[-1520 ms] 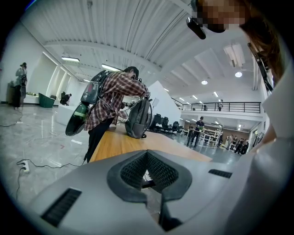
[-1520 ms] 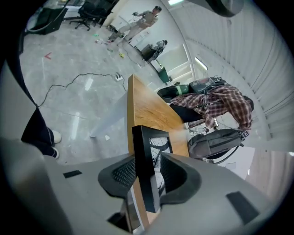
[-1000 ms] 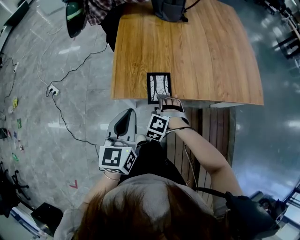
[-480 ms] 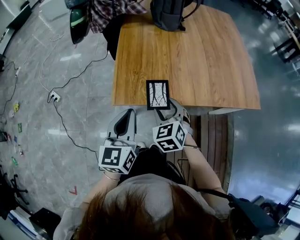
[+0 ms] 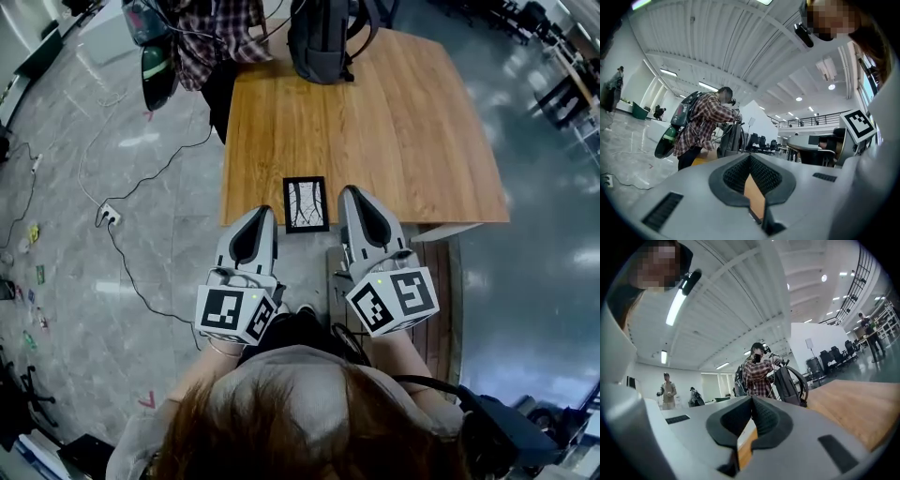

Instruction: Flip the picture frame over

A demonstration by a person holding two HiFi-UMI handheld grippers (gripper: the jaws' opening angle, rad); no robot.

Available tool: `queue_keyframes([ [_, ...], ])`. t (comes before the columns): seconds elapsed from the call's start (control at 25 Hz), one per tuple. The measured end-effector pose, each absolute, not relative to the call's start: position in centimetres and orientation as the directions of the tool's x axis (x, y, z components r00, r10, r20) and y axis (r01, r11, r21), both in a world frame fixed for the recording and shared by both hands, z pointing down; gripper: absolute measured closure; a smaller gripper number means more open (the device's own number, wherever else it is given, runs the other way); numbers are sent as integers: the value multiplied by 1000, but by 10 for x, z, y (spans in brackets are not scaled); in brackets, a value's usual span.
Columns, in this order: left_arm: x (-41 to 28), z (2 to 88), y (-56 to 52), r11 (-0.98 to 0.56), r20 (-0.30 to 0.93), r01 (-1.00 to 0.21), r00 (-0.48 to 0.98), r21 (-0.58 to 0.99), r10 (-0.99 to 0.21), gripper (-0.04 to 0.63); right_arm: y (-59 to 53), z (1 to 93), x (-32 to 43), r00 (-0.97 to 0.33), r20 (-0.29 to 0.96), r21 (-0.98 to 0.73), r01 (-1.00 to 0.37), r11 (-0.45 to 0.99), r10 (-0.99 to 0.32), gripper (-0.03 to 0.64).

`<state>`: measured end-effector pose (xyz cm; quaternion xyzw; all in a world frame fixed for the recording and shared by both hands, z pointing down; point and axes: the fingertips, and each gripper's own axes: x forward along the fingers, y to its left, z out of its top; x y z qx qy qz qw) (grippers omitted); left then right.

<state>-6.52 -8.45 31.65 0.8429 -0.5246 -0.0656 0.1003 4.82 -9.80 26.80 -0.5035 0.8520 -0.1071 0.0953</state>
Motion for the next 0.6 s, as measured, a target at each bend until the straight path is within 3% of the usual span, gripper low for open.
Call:
queue_keyframes([
  [0.16,-52,300,-85,-456,-45,-861,458,226,-888,589,-90,257,58,-452,-99,-271,-845,461,-886,601],
  [0.6,-37,280,-81,-479,-76,-860,474,175,-877,589,-92,262,70,-426,-64,-295,-856,425,-902,601],
])
